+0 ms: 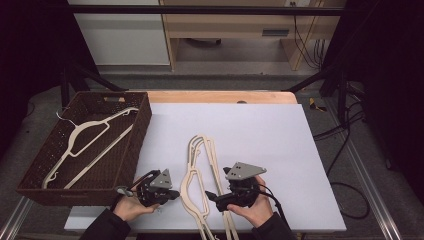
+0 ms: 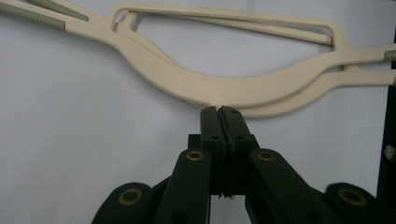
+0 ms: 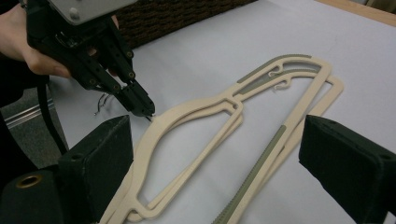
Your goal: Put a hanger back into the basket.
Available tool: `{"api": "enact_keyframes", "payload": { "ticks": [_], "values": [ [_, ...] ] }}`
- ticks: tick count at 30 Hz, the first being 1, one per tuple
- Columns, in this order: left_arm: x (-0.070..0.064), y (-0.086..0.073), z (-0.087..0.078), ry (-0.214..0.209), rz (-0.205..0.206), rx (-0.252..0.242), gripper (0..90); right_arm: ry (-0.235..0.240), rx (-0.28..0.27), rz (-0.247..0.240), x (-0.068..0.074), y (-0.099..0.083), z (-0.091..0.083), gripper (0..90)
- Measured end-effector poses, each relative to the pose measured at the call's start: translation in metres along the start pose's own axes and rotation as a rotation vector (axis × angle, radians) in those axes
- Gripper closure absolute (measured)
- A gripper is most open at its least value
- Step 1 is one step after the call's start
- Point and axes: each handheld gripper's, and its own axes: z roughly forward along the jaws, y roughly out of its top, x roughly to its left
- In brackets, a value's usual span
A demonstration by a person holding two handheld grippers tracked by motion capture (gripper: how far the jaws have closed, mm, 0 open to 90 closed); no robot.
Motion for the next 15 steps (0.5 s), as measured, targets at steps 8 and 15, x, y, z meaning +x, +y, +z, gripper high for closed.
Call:
{"api": "enact_keyframes", "payload": {
  "ticks": [8,15],
  "values": [
    [0.002,-0.003,-0.002,-0.016,0.011,-0.027,88.7,-0.003,-0.014,0.004,0.000,0.001,-0.002,10.2],
    [-0.003,0.004,-0.013,0.005,0.005,-0.033,88.9,0.010,-0.002,0.001,0.004,0.000,0.003,10.9]
  ]
}}
